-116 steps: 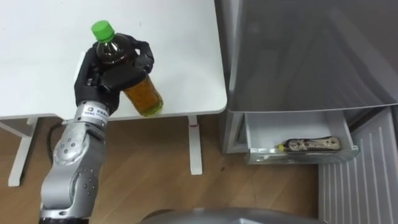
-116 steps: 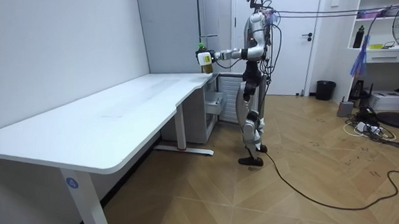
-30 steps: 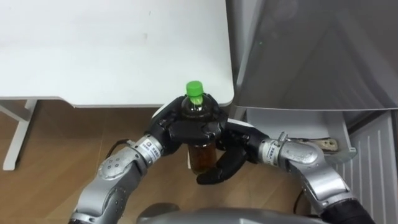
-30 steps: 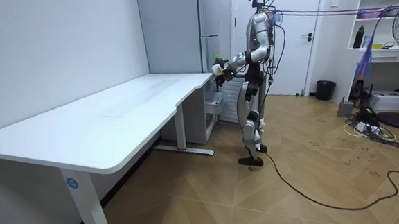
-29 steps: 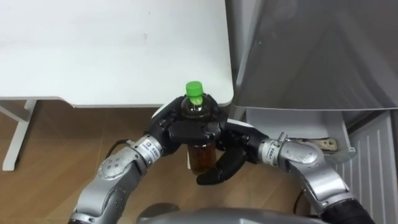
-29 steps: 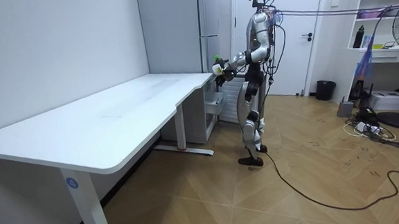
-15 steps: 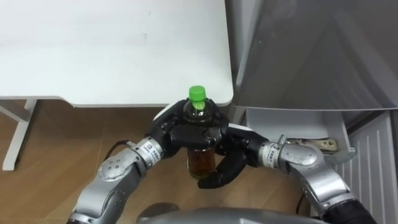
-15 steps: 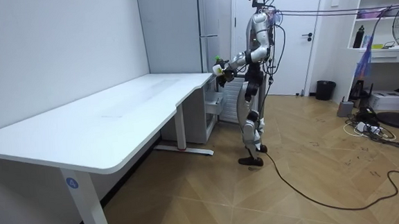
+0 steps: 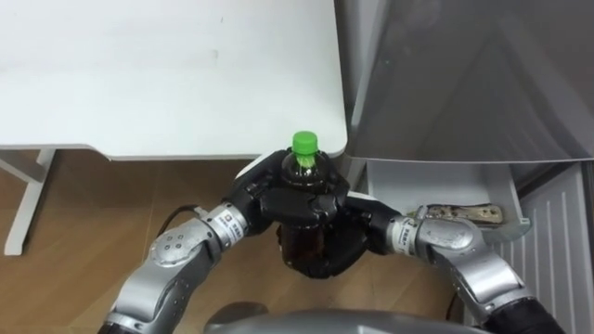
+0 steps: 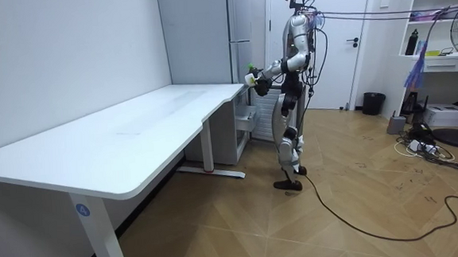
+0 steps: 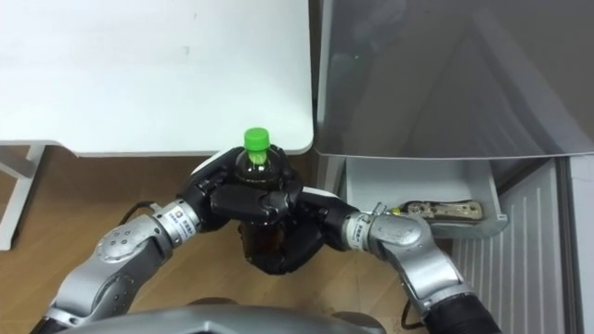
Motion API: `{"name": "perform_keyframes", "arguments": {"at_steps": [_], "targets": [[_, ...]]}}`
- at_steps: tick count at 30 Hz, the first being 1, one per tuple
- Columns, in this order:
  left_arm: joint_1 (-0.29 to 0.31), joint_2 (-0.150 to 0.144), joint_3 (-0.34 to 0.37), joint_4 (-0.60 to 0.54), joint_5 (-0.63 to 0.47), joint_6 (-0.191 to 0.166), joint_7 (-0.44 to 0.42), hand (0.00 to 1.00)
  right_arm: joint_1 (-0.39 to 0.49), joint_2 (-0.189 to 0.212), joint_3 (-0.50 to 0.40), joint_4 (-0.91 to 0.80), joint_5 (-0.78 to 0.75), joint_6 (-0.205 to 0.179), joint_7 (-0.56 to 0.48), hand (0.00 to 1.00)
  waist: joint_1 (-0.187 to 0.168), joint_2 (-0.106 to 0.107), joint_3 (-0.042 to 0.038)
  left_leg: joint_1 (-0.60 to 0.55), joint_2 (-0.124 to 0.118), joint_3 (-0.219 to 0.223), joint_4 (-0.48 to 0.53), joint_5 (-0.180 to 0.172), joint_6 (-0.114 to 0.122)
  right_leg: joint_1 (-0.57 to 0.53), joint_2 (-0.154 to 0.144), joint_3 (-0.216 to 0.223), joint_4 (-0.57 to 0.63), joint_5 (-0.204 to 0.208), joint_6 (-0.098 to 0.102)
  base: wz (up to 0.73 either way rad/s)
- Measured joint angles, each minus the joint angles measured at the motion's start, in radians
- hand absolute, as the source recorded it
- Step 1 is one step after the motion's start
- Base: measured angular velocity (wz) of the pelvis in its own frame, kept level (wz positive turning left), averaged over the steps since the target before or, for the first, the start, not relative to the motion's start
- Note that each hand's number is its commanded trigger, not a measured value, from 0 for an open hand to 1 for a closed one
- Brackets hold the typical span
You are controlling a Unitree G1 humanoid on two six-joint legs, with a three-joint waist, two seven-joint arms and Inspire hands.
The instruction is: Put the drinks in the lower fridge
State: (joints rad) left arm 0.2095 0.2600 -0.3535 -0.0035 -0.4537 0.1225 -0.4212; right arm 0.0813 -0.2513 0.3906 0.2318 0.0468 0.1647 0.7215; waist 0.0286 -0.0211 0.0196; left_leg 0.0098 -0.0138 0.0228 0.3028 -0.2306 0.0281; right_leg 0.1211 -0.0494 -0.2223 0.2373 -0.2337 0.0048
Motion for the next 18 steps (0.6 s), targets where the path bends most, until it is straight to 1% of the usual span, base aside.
{"name": "perform_keyframes", "arguments": {"at_steps": [8, 9, 10, 12, 13, 14, 18], "targets": [[-0.001, 0.0, -0.001, 0.0, -0.001, 0.0, -0.001, 1.0, 0.0, -0.001, 0.0, 0.0, 0.002, 0.0, 0.001, 1.0, 0.0, -0.001, 0.0, 0.0, 0.0, 0.0, 0.0, 0.0, 0.0, 0.0, 0.0, 0.0, 0.0, 0.0, 0.0, 0.0], [-0.002, 0.0, -0.001, 0.0, -0.001, 0.0, -0.001, 0.98, 0.0, -0.002, 0.001, 0.0, 0.003, 0.0, 0.001, 1.0, 0.0, -0.001, 0.0, 0.0, 0.0, 0.0, -0.001, 0.0, 0.0, 0.0, 0.0, 0.0, 0.0, 0.0, 0.0, 0.0], [-0.002, 0.0, -0.001, 0.0, -0.001, 0.0, 0.0, 0.93, 0.0, -0.002, 0.001, 0.0, 0.004, 0.0, 0.001, 1.0, 0.0, -0.001, 0.0, 0.0, 0.0, 0.0, -0.001, 0.0, 0.0, 0.0, 0.0, 0.0, 0.0, 0.0, 0.0, 0.0], [-0.003, 0.002, -0.006, 0.0, 0.005, 0.0, 0.002, 0.56, -0.001, -0.002, 0.006, 0.0, 0.006, 0.001, 0.0, 1.0, 0.0, -0.001, 0.0, 0.0, 0.0, 0.0, -0.001, 0.0, 0.0, 0.0, 0.0, 0.0, 0.0, 0.0, 0.0, 0.0], [-0.003, 0.002, -0.006, 0.0, 0.006, 0.0, 0.002, 0.49, -0.001, -0.003, 0.008, 0.0, 0.006, 0.001, -0.001, 1.0, 0.0, -0.002, 0.0002, 0.0, 0.0, 0.0, -0.001, 0.0, 0.0, 0.0, 0.0, 0.0, 0.0, 0.0, 0.0, 0.0], [-0.003, 0.002, -0.006, 0.0, 0.007, 0.001, 0.002, 0.0, -0.001, -0.003, 0.009, 0.0, 0.006, 0.001, -0.003, 1.0, 0.0, -0.003, 0.0002, 0.0, 0.0, 0.0, 0.0, 0.0, 0.0, 0.0, 0.0, 0.0, 0.0, 0.0, 0.0, 0.0], [-0.003, 0.005, -0.006, 0.0, 0.007, 0.0, -0.004, 0.0, -0.001, -0.007, 0.009, 0.0, 0.006, 0.002, -0.006, 1.0, 0.0, -0.003, -0.0002, 0.0, 0.0, 0.001, 0.003, 0.0, 0.0, 0.0, 0.0, 0.0, 0.0, 0.0, 0.0, 0.0]]}}
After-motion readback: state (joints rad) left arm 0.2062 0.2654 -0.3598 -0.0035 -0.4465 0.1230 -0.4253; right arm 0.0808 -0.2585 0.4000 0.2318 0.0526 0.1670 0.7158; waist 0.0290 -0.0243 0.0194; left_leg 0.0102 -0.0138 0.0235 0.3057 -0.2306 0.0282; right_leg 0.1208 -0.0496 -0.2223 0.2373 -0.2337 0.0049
